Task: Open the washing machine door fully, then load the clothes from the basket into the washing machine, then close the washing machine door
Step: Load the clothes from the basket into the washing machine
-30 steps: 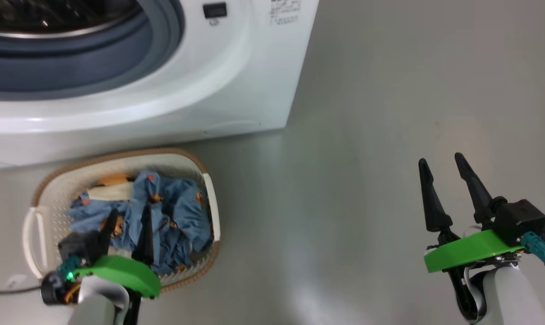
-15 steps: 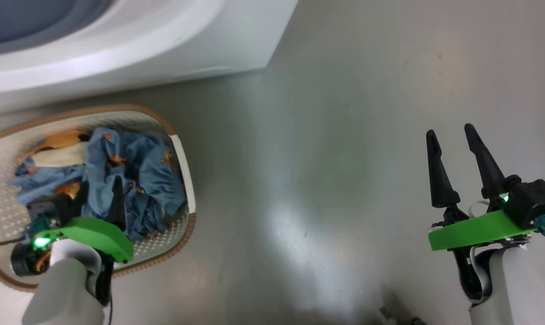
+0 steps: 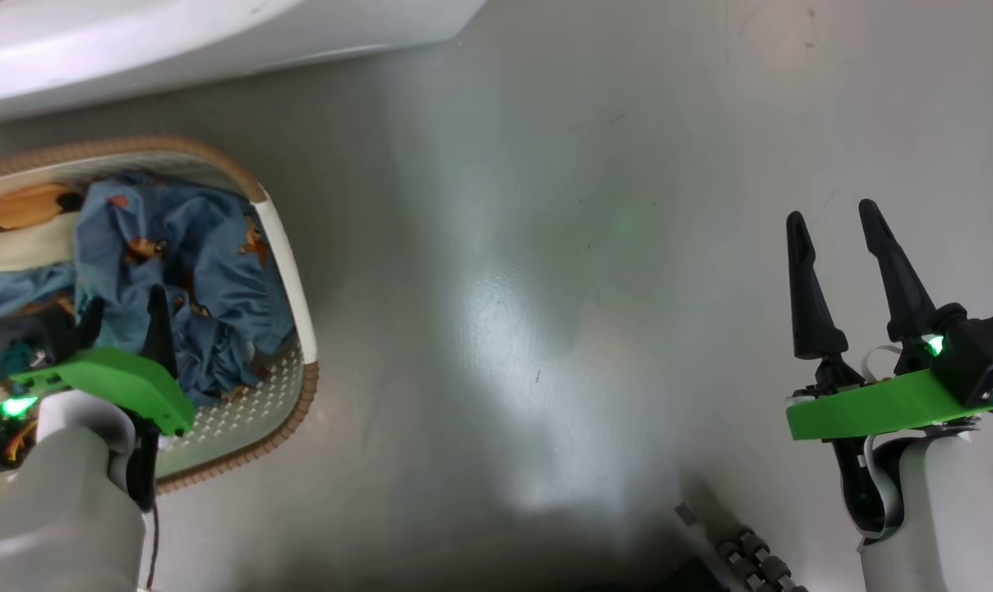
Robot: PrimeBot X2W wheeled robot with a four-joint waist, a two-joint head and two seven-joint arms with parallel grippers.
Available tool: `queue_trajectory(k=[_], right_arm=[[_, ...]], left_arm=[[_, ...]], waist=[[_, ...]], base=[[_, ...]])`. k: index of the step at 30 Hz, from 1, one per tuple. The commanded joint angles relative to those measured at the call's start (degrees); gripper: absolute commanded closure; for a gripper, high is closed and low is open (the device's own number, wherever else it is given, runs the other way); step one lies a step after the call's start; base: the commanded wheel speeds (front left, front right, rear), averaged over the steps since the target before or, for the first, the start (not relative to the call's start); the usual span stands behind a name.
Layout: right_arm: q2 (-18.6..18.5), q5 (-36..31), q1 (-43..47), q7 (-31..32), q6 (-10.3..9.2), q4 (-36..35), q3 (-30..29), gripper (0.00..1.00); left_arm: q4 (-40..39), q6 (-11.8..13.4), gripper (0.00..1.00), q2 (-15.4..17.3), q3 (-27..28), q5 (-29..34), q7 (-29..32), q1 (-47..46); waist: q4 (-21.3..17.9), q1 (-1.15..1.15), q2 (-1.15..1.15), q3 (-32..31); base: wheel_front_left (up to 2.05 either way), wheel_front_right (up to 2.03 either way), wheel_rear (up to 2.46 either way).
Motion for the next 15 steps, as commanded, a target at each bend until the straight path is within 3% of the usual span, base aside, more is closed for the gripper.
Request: queue_trajectory(k=[1, 15], right_arm=[[-0.07, 0.98, 0.94, -0.40, 0.09, -1.36, 0.78, 0.00], [-0.07, 1.86, 0.82, -0.40, 0.09, -1.98, 0.98, 0.00]], left_arm=[[0.54, 0.44, 0.00, 2.13, 1.39, -0.64, -0.31, 0.46], [2.40, -0.73, 0.00, 0.40, -2.71, -4.00, 1.42, -4.12]], waist=[[-0.59, 0.00, 0.00, 0.93], [-1.29, 0.00, 0.00, 3.32]], base=[[0.00, 0.00, 0.00], [0.00, 0.00, 0.00]])
